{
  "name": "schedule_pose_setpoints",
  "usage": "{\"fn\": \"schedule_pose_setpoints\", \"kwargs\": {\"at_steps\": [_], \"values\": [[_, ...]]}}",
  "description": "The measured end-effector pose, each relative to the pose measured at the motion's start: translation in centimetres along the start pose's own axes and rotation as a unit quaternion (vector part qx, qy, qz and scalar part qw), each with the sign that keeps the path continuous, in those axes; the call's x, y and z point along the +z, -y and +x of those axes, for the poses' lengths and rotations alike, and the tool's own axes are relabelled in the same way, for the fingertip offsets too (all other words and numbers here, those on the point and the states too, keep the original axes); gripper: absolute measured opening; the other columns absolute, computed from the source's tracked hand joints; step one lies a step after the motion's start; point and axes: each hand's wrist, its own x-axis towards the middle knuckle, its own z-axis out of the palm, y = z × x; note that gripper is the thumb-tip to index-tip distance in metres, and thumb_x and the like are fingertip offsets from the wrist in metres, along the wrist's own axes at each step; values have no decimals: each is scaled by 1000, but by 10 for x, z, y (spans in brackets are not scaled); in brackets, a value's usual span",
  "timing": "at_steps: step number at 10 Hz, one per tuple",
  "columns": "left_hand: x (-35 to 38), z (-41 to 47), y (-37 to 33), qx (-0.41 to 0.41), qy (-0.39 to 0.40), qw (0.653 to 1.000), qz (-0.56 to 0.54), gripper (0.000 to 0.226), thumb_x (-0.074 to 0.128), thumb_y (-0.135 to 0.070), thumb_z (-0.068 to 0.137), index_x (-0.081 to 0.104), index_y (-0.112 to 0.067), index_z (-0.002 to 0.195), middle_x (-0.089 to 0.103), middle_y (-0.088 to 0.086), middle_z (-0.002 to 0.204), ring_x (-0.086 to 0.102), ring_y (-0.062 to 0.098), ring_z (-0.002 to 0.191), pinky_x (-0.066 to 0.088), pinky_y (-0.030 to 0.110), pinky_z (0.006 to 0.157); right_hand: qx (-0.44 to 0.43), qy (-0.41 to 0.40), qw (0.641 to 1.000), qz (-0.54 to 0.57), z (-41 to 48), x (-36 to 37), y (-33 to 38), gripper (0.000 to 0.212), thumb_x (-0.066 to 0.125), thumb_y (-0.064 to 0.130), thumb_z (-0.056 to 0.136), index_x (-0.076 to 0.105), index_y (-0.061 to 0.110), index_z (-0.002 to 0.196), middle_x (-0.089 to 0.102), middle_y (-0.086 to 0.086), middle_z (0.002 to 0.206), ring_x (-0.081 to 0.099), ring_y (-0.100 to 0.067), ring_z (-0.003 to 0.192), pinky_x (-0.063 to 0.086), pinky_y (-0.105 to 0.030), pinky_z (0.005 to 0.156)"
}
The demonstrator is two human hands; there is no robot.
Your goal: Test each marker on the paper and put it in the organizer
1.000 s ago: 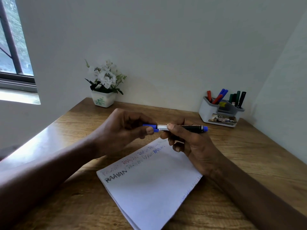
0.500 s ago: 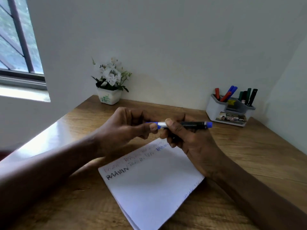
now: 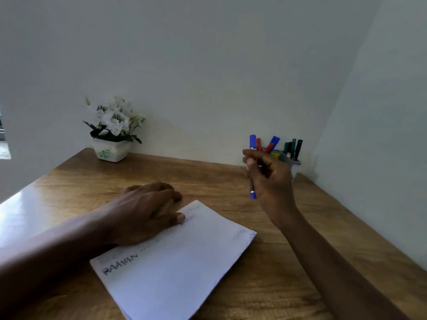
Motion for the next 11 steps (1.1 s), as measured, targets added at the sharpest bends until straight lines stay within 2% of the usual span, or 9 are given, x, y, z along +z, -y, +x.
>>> {"fn": "schedule_pose_setpoints", "kwargs": {"at_steps": [1,2,3,4,5,7,9,10,11], "values": [[-2,3,3,15,-3,999,33,84,9,-92,75,36,-51,144,36,-23,152,35,0,137,27,35,118,-7,-112,993,-33,28,-24,-12,23,62,9,97,75,21,112,76,0,105,72,-7,85,62,-29,74],[-1,5,7,28,-12,999,24,82,8,-93,76,37,-52,142,37,-26,150,36,-3,135,33,36,116,-19,-220,970,-103,64,-55,-22,41,68,12,91,63,32,127,76,-4,96,74,-17,83,62,-41,77],[2,6,11,36,-17,999,4,77,15,-93,78,38,-53,141,37,-28,148,41,-6,130,41,34,111,-13,-266,955,-135,97,-84,-32,70,68,14,90,38,43,147,71,5,87,72,-13,74,61,-38,77],[6,8,15,46,-37,998,-9,71,21,-91,80,40,-55,138,37,-31,144,44,-6,127,44,33,107,-12,-266,946,-186,124,-101,-45,69,66,12,90,38,35,149,70,2,89,73,-21,78,60,-45,84],[10,9,21,52,-63,996,-27,63,26,-91,82,40,-59,135,38,-36,140,47,-7,124,46,33,103,-31,-247,942,-225,137,-105,-62,64,65,9,91,40,34,145,71,-2,90,73,-25,80,59,-48,82],[35,19,35,66,-129,989,-34,46,43,-78,89,44,-60,132,45,-40,132,49,-15,117,38,7,87,-41,-112,925,-360,134,-105,-107,60,64,8,92,42,28,145,75,-10,92,72,-30,83,59,-48,79],[29,17,33,77,-114,990,-22,48,40,-79,90,45,-57,133,46,-37,133,50,-12,118,45,19,95,-62,-121,879,-458,115,-94,-103,58,58,26,96,39,20,150,55,-17,136,49,-36,128,45,-53,100],[14,7,22,67,-98,992,-45,59,29,-84,88,49,-52,133,49,-33,135,51,-11,117,47,27,97,-195,-119,893,-389,82,-72,-68,53,61,24,93,47,15,143,56,-11,138,50,-30,129,45,-49,102],[-11,-2,6,24,-76,978,-193,67,30,-86,82,56,-48,131,57,-31,129,55,-13,111,49,27,91,-224,51,946,-231,28,-38,-42,42,62,31,94,56,19,134,58,-2,135,53,-18,127,49,-47,101]]}}
